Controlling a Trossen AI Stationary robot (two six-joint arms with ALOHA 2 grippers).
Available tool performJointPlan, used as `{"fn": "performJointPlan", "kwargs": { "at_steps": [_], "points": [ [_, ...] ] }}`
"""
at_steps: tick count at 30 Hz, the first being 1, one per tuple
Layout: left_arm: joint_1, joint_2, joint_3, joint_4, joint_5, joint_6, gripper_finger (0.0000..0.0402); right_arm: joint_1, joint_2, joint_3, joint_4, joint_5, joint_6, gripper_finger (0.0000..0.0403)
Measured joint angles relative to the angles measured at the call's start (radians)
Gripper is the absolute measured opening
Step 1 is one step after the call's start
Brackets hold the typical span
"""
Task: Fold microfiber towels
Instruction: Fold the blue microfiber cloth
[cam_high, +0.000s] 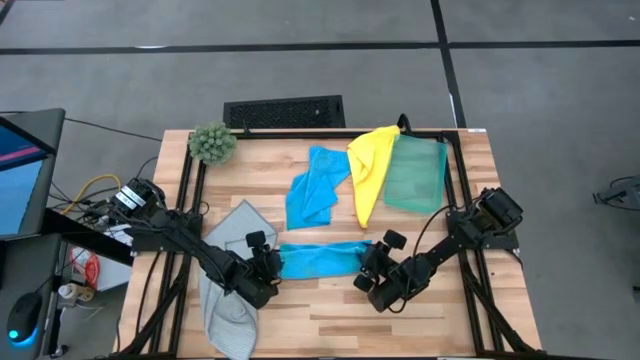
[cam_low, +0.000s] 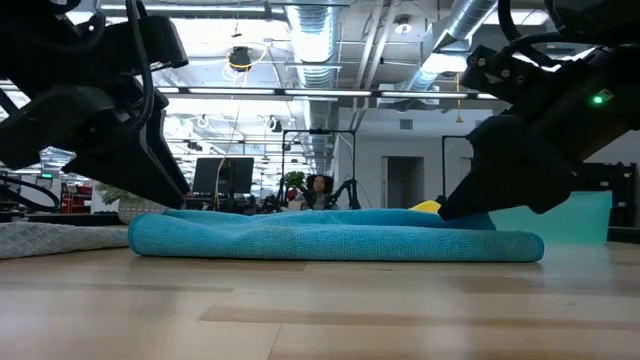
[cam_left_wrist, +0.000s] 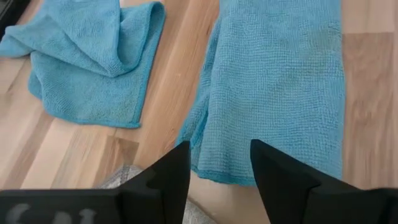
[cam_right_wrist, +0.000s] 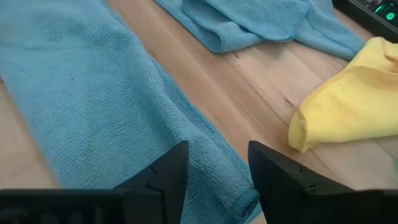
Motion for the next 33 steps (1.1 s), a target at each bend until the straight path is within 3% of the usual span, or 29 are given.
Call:
{"fn": "performJointPlan", "kwargs": {
  "at_steps": [4,14,18,24,33],
  "points": [
    [0.000,0.000,0.023,0.021,-0.006,0.027,0.0162,-0.008,0.000,0.000,-0.012,0.016,0.021,0.0194],
    [0.001,0.000,0.028,0.298,-0.026,0.230,0.0162,-0.019,-0.129,0.000,-0.112,0.122,0.023,0.0187],
    [0.014,0.009,0.000,0.383,-0.023,0.248,0.0162,-0.002,-0.158,-0.002,-0.065,0.132,0.024,0.0185],
    [0.023,0.030,-0.078,0.518,-0.038,0.245,0.0162,0.045,-0.045,-0.004,0.050,0.197,0.059,0.0183],
    [0.059,0.029,-0.153,0.556,-0.014,0.217,0.0162,-0.019,0.166,-0.003,0.070,0.204,0.252,0.0167]
  ]
}}
